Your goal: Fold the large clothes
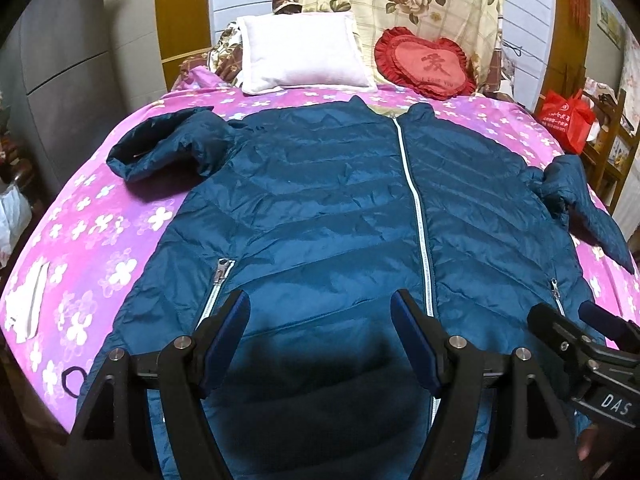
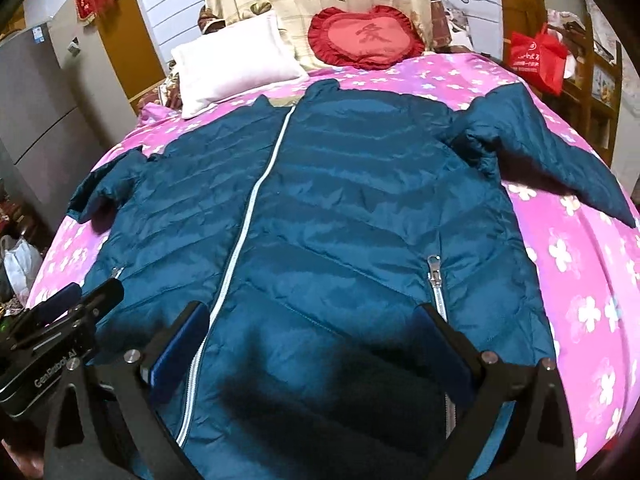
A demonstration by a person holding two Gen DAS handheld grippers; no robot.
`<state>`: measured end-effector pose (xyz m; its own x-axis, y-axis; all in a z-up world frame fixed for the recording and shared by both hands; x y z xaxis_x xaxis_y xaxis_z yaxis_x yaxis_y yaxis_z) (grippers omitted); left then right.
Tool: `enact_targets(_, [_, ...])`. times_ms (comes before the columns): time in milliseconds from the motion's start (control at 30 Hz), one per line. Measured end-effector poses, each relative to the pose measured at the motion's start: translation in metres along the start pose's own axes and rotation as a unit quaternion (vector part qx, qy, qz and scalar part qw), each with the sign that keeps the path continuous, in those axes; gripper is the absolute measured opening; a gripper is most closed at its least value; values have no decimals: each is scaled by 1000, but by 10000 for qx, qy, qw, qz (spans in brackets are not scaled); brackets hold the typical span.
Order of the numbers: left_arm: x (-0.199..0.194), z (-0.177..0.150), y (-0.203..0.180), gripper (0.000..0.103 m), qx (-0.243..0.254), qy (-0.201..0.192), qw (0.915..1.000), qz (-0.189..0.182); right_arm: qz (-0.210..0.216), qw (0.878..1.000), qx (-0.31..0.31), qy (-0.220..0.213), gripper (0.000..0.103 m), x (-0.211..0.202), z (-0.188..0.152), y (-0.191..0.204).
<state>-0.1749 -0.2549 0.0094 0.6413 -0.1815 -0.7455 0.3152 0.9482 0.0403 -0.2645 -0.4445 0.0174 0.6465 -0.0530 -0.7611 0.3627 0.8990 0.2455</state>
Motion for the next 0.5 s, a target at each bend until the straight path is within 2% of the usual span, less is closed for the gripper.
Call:
enact_targets(200, [10,12,-1,53,-105,-34,9999,-56,-117,9999,-81,-36,103,6,6,-2])
enact_targets(333, [17,23,2,53,-231,-196,9995,-9,-226,9997,-12,-117,103,7,13,-3])
enact_targets(500, [28,21,2,53,-318,-265,9991,-119,-312,9993,-33,-179,103,15,19,1])
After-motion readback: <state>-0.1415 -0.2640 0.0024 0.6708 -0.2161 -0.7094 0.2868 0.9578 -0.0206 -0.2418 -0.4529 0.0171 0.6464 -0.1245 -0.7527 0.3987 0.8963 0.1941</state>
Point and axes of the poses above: each gripper's, at about its wrist camera, not at the fingertips, and x roughly the way its jaws point, y to its left, z to its top, the point moved 10 cm from there along x, roughly the way its jaws point, and after that the axes turned 6 degrees about z, right-handed, at the moved point
